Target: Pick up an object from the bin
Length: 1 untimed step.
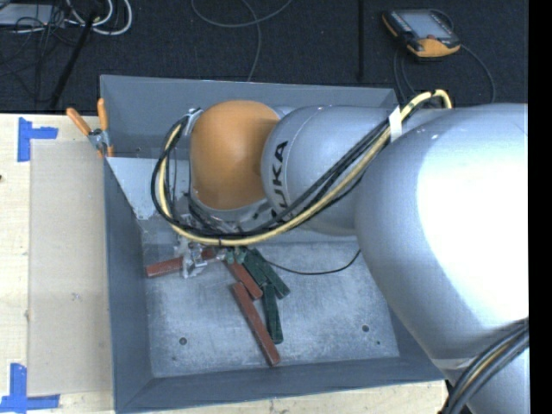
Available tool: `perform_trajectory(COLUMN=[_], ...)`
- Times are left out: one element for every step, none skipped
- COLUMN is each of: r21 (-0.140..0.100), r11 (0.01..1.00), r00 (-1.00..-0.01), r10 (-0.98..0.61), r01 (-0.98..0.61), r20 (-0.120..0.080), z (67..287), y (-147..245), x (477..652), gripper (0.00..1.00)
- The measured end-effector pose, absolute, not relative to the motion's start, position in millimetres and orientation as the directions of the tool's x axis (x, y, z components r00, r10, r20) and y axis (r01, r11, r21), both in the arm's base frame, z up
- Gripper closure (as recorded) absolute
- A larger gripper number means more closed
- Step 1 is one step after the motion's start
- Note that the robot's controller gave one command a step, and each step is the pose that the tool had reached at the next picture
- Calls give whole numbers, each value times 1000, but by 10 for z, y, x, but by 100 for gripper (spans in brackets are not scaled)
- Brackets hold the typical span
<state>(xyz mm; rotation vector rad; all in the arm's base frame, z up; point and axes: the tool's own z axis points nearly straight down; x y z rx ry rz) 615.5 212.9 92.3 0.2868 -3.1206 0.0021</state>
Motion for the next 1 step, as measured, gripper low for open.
perform_trajectory(r21=[0], r11=[983], r00=[-983], r10=[-182], r01=[-182], r20=[5], z=[1139], y=[2130], x=[6159], gripper=[100])
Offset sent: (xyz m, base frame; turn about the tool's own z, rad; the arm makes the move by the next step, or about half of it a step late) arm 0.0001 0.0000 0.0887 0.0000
